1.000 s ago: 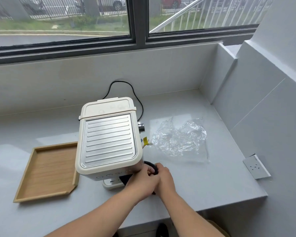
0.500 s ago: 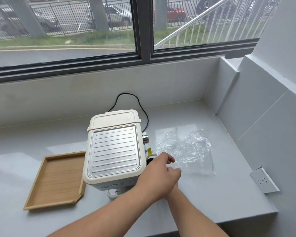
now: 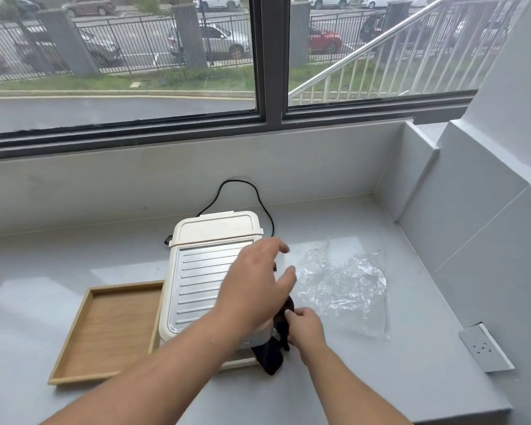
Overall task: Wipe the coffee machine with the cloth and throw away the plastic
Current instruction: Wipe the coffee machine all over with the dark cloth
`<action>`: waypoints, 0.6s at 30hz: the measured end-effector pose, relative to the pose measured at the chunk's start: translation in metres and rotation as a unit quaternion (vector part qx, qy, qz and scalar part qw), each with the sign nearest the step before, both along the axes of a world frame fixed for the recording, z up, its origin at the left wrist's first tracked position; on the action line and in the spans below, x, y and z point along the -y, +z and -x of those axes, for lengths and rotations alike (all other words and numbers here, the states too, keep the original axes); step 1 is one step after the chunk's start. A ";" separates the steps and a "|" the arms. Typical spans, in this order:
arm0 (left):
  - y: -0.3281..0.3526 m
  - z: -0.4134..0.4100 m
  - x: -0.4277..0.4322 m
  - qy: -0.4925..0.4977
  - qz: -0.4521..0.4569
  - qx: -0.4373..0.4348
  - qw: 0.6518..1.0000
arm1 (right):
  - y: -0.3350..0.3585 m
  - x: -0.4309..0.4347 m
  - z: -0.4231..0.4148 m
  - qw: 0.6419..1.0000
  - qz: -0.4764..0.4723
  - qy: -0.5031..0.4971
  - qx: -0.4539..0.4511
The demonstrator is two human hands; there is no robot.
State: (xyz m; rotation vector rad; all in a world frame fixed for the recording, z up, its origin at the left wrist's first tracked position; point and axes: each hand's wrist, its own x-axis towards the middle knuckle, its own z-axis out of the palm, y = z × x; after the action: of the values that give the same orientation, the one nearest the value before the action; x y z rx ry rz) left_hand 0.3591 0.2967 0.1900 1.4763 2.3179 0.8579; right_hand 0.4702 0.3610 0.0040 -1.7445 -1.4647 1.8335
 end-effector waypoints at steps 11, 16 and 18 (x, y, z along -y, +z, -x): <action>-0.024 0.090 0.013 0.074 0.124 -0.152 0.978 | -0.003 -0.018 0.002 0.994 0.072 0.079 -0.026; -0.027 0.091 0.014 0.078 0.125 -0.159 0.976 | -0.011 -0.033 0.015 0.991 0.108 0.043 -0.061; -0.027 0.090 0.013 0.077 0.128 -0.163 0.975 | -0.013 -0.041 0.021 0.989 0.125 0.035 -0.075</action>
State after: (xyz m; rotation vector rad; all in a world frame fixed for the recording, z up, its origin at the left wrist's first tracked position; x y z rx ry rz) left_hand 0.2687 0.2832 0.1628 1.4268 2.6880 0.3471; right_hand 0.4491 0.4023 -0.0094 -1.6341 -1.3007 2.2150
